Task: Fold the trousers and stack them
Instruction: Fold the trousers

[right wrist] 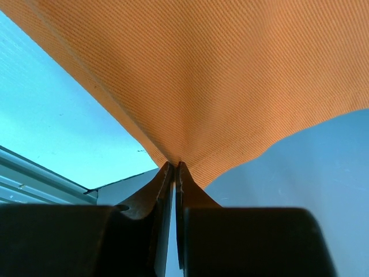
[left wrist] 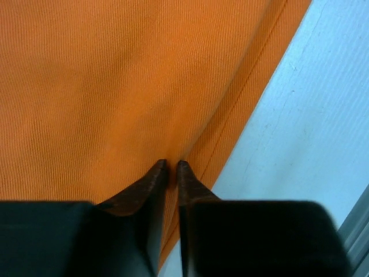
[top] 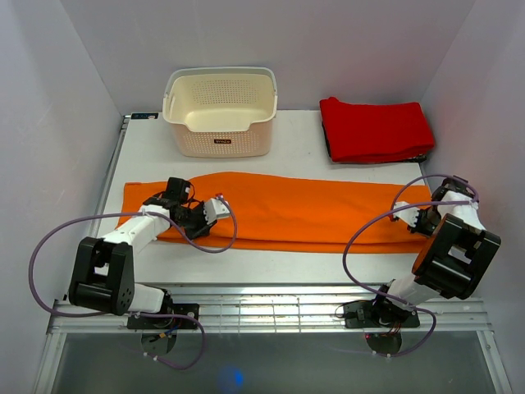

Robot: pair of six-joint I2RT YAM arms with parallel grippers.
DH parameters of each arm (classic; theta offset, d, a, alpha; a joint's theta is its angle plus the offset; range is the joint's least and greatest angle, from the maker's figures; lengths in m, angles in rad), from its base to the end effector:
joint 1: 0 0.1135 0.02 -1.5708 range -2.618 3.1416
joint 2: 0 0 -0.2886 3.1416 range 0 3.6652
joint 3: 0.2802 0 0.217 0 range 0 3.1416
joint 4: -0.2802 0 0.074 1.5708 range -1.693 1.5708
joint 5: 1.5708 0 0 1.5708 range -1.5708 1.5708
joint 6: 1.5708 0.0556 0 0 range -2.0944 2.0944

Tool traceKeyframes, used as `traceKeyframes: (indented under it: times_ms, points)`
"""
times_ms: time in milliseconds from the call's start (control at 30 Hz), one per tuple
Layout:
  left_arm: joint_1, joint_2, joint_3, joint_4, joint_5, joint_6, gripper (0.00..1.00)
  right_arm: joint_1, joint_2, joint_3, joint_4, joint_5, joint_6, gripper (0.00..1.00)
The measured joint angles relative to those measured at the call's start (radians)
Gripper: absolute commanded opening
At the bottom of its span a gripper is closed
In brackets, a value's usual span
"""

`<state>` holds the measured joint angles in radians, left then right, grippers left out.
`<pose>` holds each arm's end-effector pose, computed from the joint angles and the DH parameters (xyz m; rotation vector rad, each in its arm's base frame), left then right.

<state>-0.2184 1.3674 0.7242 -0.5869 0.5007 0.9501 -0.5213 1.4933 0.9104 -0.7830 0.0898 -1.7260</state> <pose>0.1949 -0.0706 0.2034 1.5367 2.1155 -0.4630 0.1979 -0.1194 0.2099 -1.7526 2.5743 -0.3492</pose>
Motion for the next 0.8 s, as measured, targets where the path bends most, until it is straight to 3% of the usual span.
traceKeyframes:
  times_ms: [33, 133, 367, 533, 800]
  points:
    - [0.0, 0.0, 0.0, 0.005, -0.002, 0.0, 0.12, 0.0, 0.0, 0.002, -0.002, 0.0, 0.0, 0.08]
    - [0.0, -0.005, 0.0, 0.006, -0.009, -0.003, 0.0, 0.0, 0.0, 0.01, -0.006, -0.004, 0.004, 0.08]
    - [0.007, -0.1, 0.001, -0.013, -0.008, -0.037, 0.0, 0.001, 0.021, 0.193, -0.112, -0.06, 0.043, 0.08]
    - [0.075, -0.198, 0.025, -0.075, 0.067, -0.028, 0.0, 0.003, -0.011, 0.315, -0.188, -0.119, 0.042, 0.08]
    - [0.119, -0.187, 0.048, -0.238, 0.129, 0.091, 0.0, -0.018, -0.151, 0.072, -0.151, -0.05, -0.045, 0.08]
